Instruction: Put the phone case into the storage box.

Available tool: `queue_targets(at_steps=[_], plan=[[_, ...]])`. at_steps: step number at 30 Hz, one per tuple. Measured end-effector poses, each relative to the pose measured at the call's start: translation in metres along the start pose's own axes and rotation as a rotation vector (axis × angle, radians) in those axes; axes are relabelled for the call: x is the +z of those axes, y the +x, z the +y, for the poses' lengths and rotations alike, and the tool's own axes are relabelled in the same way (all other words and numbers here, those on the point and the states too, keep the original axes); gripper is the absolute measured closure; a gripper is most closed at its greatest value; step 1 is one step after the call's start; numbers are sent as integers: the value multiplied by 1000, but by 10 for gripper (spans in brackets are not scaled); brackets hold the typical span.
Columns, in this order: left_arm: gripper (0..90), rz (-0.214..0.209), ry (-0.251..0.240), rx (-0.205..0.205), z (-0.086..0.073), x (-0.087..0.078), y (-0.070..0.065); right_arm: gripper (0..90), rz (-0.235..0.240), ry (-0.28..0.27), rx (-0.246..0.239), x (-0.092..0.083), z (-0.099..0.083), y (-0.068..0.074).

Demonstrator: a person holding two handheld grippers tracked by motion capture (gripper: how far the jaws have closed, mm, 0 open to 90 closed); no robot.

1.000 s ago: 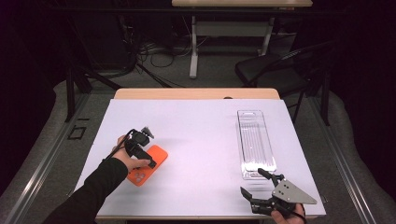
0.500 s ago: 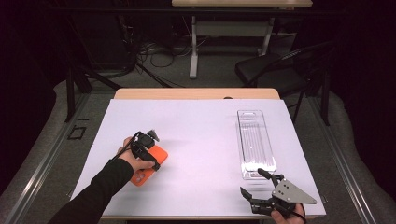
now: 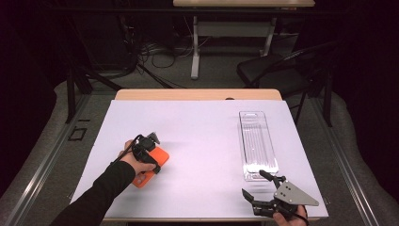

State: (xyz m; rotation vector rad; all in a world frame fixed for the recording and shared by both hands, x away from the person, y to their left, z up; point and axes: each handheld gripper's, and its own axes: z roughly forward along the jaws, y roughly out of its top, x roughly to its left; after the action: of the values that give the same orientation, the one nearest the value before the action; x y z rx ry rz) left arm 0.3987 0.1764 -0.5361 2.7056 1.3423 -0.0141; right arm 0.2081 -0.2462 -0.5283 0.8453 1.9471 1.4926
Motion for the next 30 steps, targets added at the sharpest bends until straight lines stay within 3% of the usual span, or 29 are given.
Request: queue_targets(at_steps=[14, 19, 30], plan=[[129, 8, 7, 2, -1, -2, -1, 145, 3, 6, 4, 0, 0, 0], [130, 29, 19, 11, 0, -1, -3, 145, 2, 5, 1, 1, 0, 0], [139, 33, 58, 4, 5, -1, -3, 145, 4, 6, 3, 0, 0, 0]])
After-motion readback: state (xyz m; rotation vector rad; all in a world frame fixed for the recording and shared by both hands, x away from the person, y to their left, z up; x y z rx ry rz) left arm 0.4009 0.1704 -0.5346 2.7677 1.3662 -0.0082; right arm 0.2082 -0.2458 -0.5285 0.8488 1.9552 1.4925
